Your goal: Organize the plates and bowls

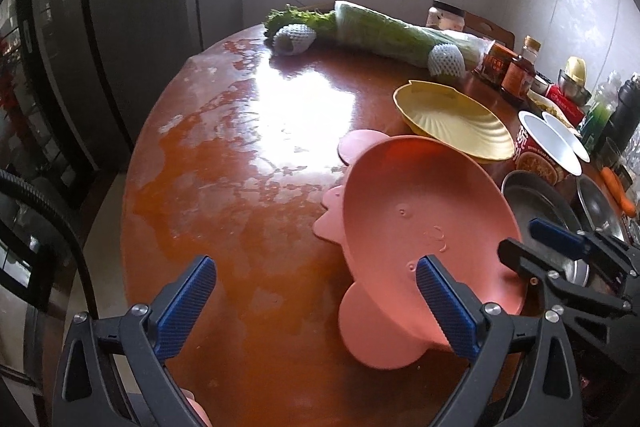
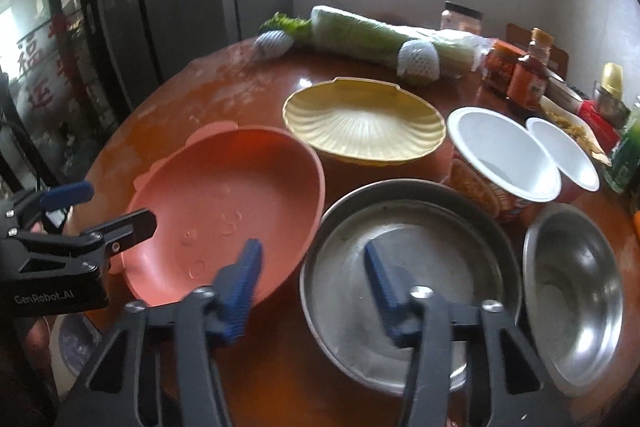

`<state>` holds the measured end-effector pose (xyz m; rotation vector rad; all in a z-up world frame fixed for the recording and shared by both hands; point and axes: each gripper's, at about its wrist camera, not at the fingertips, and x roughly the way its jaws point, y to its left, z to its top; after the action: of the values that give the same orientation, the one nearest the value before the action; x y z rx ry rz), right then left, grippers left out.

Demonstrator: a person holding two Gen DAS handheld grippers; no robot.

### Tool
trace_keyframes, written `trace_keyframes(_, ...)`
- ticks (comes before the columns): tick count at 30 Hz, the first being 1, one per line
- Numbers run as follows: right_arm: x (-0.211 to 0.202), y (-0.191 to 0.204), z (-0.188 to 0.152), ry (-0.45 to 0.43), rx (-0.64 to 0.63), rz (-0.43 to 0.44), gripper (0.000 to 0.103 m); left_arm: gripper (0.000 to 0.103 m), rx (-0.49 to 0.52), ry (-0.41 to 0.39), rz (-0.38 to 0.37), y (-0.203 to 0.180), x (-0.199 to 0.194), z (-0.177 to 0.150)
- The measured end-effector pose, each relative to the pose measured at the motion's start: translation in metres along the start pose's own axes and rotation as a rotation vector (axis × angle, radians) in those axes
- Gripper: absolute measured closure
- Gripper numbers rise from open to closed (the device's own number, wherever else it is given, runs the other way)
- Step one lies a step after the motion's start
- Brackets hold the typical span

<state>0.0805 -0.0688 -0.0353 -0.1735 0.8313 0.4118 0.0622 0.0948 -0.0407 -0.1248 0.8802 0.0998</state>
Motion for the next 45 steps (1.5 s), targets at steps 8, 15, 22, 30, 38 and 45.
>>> trace_keyframes(8, 0.009, 0.006, 0.004, -0.004, -0.044, 0.027, 0.078, 0.031, -0.003, 0.027, -0.011, -0.003, 0.012, 0.002)
trace_keyframes(15, 0.008, 0.009, 0.006, -0.013, -0.073, 0.008, 0.081, 0.057, 0.002, 0.025, -0.043, -0.005, 0.016, 0.006)
trace_keyframes(22, 0.003, 0.021, 0.014, -0.026, -0.088, 0.027, 0.081, 0.060, -0.001, 0.002, -0.026, 0.004, 0.011, 0.014)
trace_keyframes(30, 0.005, 0.043, 0.026, -0.035, -0.117, 0.058, 0.081, 0.062, -0.036, -0.024, 0.006, 0.031, 0.009, 0.028)
trace_keyframes(38, 0.022, 0.051, 0.028, -0.001, -0.115, 0.074, 0.080, 0.062, -0.033, -0.002, 0.012, 0.038, 0.022, 0.032)
trace_keyframes(45, 0.027, 0.046, 0.031, 0.004, -0.091, 0.073, 0.079, 0.062, -0.014, -0.008, 0.020, 0.032, 0.030, 0.042)
